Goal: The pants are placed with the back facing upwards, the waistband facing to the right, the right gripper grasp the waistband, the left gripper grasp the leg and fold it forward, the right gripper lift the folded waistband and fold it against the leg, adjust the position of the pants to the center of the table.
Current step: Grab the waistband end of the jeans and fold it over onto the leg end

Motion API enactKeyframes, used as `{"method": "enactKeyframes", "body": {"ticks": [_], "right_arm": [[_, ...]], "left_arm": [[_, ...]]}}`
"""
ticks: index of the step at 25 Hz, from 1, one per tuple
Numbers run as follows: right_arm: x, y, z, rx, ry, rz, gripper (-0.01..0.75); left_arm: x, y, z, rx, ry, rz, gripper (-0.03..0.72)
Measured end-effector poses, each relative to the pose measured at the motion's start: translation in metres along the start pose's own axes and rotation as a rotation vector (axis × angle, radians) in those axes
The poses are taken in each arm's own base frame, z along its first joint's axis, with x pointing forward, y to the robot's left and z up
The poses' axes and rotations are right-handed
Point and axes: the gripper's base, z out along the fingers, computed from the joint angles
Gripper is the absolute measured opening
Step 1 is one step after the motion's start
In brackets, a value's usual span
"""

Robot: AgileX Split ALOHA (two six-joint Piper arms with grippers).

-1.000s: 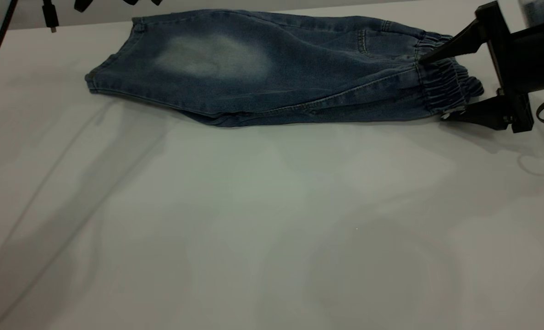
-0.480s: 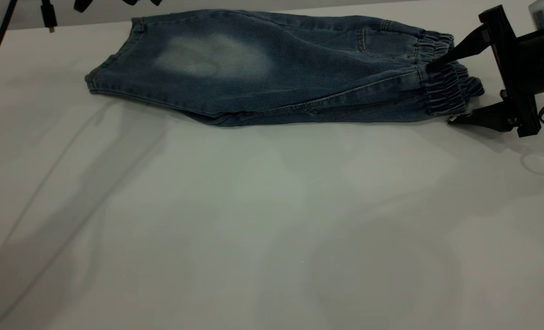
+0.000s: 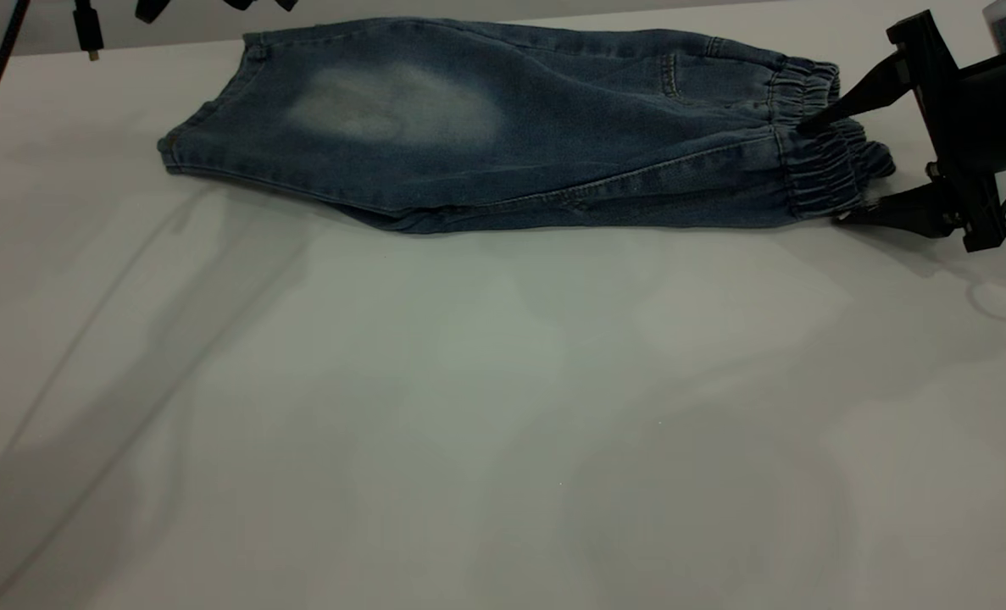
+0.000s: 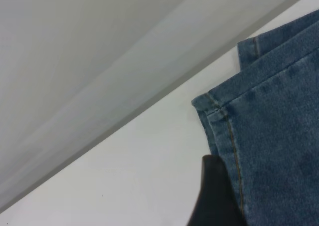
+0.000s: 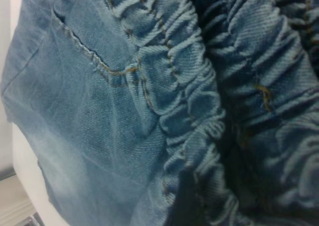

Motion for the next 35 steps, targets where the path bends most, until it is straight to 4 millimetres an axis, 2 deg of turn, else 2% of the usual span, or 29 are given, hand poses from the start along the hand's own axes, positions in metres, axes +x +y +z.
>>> {"method": "enactKeyframes", "body": {"ticks": [3, 10, 16, 24, 27, 32, 35], "right_arm": [[-0.001, -0.001, 0.000, 0.014, -0.009, -0.002, 0.450], [-0.002, -0.004, 0.000, 0.033, -0.020, -0.003, 0.216], [-0.001, -0.002, 0.001, 0.016, -0.006, -0.003, 0.095], [0.007, 0.010, -0.002, -0.094, 0.072, -0.035, 0.085], [0.011, 0.019, -0.006, -0.157, 0.111, -0.054, 0.085], [0.018, 0.031, -0.011, -0.267, 0.181, -0.091, 0.085], [0.022, 0.036, -0.014, -0.331, 0.232, -0.092, 0.084]], "left_arm": [[0.000, 0.000, 0.000, 0.000, 0.000, 0.000, 0.453], [0.000, 0.000, 0.000, 0.001, 0.002, -0.004, 0.452], [0.001, -0.002, 0.000, 0.009, 0.009, -0.023, 0.452], [0.009, -0.027, -0.003, 0.119, 0.020, -0.014, 0.452], [0.009, -0.046, -0.007, 0.189, -0.005, 0.005, 0.449], [-0.003, -0.079, -0.018, 0.262, -0.056, 0.054, 0.431], [-0.001, -0.098, -0.018, 0.299, -0.051, 0.069, 0.426]]}}
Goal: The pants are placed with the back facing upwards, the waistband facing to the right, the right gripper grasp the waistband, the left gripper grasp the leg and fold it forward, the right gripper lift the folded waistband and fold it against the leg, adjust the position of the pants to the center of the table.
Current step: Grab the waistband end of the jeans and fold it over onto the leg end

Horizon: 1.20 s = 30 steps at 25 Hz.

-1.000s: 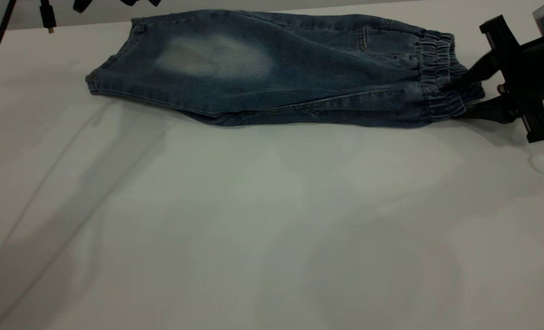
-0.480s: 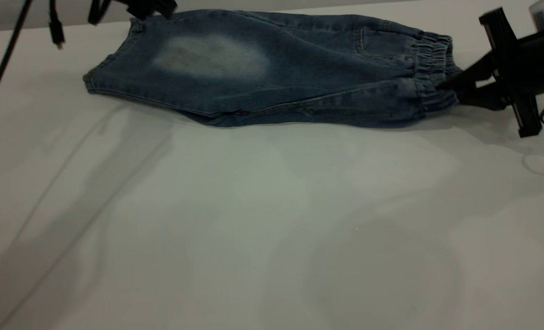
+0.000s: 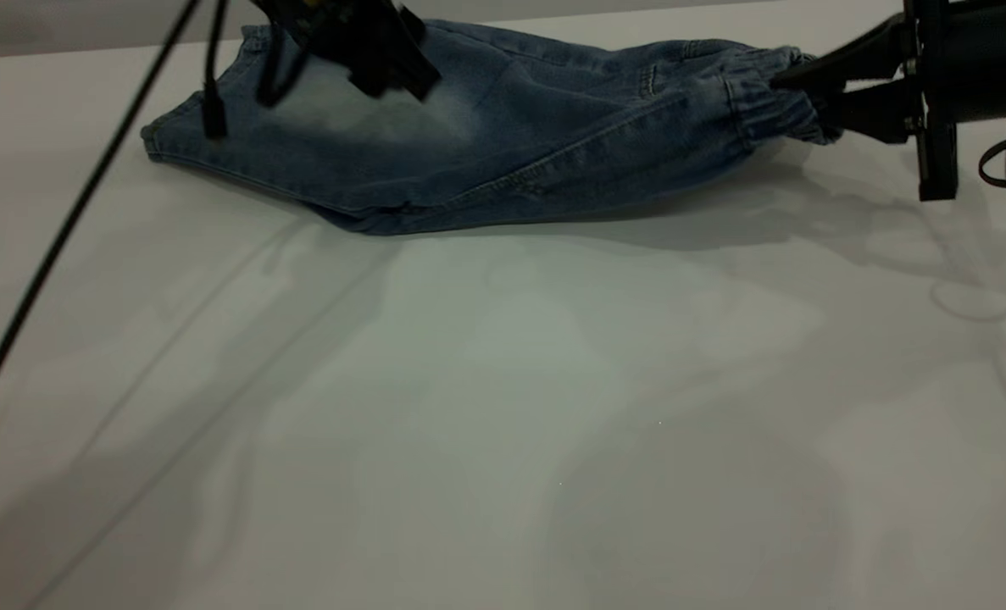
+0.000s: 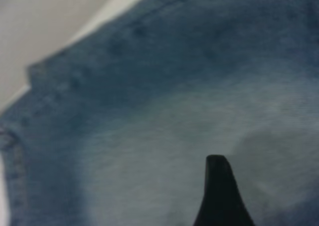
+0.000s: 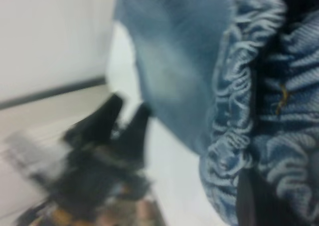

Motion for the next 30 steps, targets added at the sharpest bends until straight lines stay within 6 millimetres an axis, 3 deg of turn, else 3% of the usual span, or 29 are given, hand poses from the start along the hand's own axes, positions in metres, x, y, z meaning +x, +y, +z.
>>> {"method": "enactKeyframes", "body": {"ticks": [7, 17, 25, 28, 30], "right_arm": [[0.005, 0.012, -0.002, -0.079, 0.046, -0.044, 0.084], [0.014, 0.066, -0.020, -0.138, 0.014, -0.208, 0.084], [0.030, 0.106, -0.030, -0.180, 0.010, -0.317, 0.084], [0.033, 0.114, -0.032, -0.196, 0.007, -0.342, 0.083], [0.033, 0.114, -0.032, -0.194, 0.005, -0.341, 0.083]], "left_arm": [[0.000, -0.042, 0.010, 0.099, -0.011, 0.039, 0.426], [-0.008, -0.088, 0.008, 0.227, -0.057, 0.027, 0.425], [-0.018, -0.139, -0.004, 0.344, -0.099, 0.051, 0.425], [-0.019, -0.142, -0.007, 0.338, -0.100, 0.063, 0.424], [-0.020, -0.130, -0.007, 0.271, -0.075, 0.056, 0.419]]}}
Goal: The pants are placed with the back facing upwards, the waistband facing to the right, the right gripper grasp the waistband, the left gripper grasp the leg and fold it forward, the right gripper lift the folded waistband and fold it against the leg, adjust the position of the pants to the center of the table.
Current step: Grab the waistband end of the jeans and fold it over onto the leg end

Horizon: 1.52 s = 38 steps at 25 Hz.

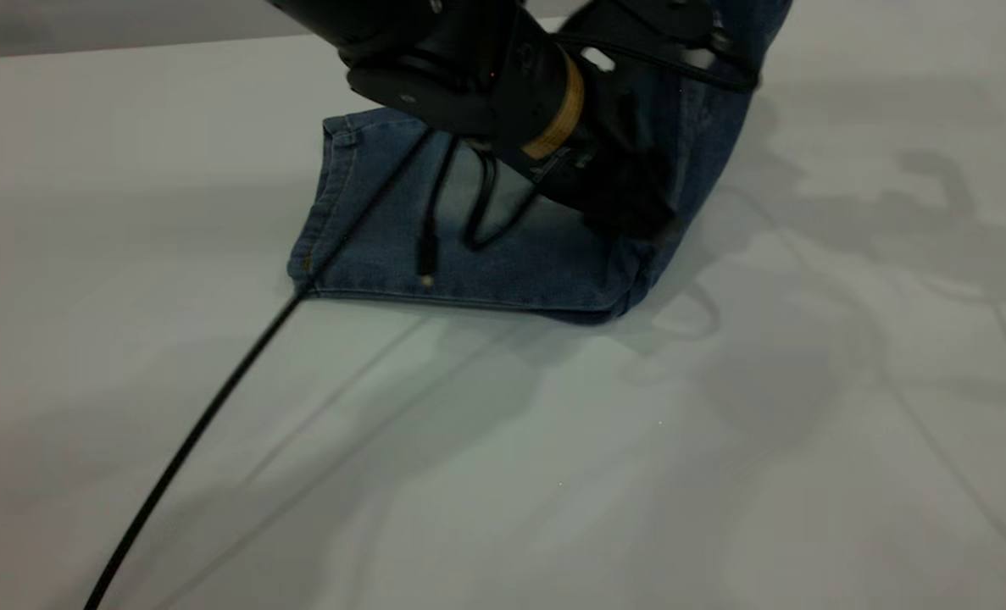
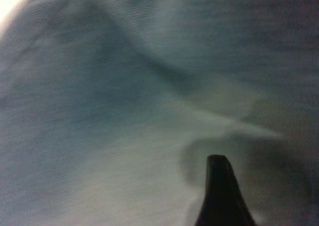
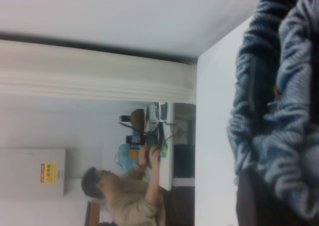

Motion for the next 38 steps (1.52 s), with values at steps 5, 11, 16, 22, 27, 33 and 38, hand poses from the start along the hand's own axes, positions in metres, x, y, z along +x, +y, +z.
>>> {"method": "enactKeyframes", "body": {"ticks": [5, 11, 16, 22, 27, 33, 38], "right_arm": [[0.002, -0.002, 0.001, 0.010, 0.018, -0.006, 0.083], [0.002, -0.001, 0.002, 0.007, 0.012, -0.002, 0.083], [0.001, 0.007, 0.000, -0.005, 0.001, -0.017, 0.083], [0.009, 0.012, 0.010, -0.013, 0.035, -0.031, 0.083], [0.018, 0.016, 0.023, -0.020, 0.080, -0.037, 0.083], [0.025, 0.021, 0.030, -0.026, 0.106, -0.052, 0.083], [0.025, 0.024, 0.029, -0.031, 0.103, -0.055, 0.083]], "left_arm": [[-0.002, 0.029, -0.013, -0.139, 0.035, -0.001, 0.404], [0.008, 0.055, -0.014, -0.231, 0.086, -0.018, 0.402], [0.014, 0.045, -0.004, -0.175, 0.086, -0.008, 0.400], [0.026, 0.032, 0.011, -0.071, 0.077, -0.025, 0.400], [0.025, 0.021, 0.016, -0.007, 0.054, -0.049, 0.398], [0.020, 0.005, 0.015, 0.054, 0.023, -0.028, 0.389], [0.017, 0.014, 0.011, 0.010, 0.028, -0.027, 0.384]]}}
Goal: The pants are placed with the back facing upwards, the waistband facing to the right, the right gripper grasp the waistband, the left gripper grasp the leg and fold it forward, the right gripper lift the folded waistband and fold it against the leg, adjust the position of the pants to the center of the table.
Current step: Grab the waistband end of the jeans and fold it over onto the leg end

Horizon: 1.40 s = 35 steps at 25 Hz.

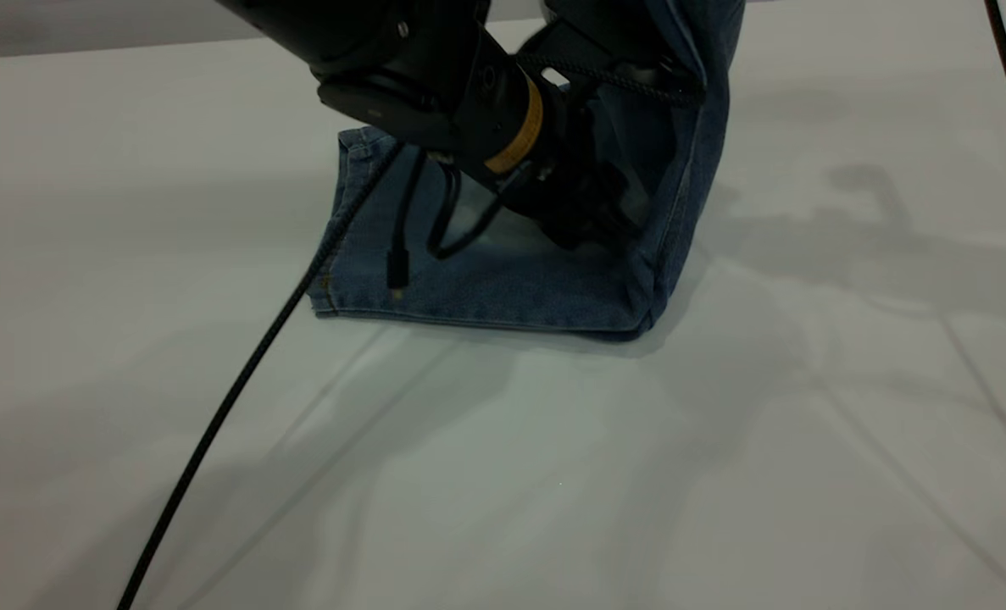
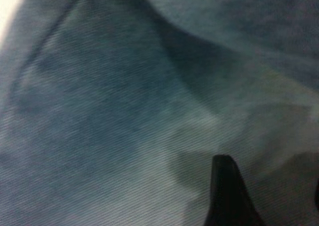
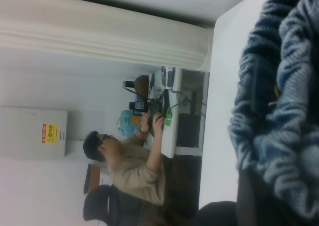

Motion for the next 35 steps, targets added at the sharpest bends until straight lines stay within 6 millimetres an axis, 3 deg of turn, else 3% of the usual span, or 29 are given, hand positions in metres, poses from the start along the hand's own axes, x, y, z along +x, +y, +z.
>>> {"method": "enactKeyframes", "body": {"ticks": [11, 18, 21, 26, 31, 35], "right_arm": [[0.000, 0.000, 0.000, -0.001, 0.001, -0.005, 0.082], [0.008, 0.003, 0.012, -0.008, 0.040, -0.038, 0.082], [0.015, 0.006, 0.021, -0.016, 0.073, -0.068, 0.082], [0.032, 0.009, 0.044, -0.003, 0.133, -0.138, 0.082], [0.052, 0.004, 0.075, 0.144, 0.142, -0.221, 0.082], [0.063, -0.001, 0.096, 0.287, 0.123, -0.297, 0.082]], "left_arm": [[-0.012, 0.096, -0.058, -0.367, 0.028, -0.034, 0.382], [-0.021, 0.157, -0.121, -0.547, -0.036, -0.098, 0.382], [-0.031, 0.177, -0.160, -0.627, -0.097, -0.096, 0.382], [-0.050, 0.189, -0.229, -0.718, -0.229, -0.132, 0.382], [-0.067, 0.184, -0.299, -0.790, -0.374, -0.127, 0.382], [-0.073, 0.179, -0.343, -0.832, -0.466, -0.137, 0.382]]}}
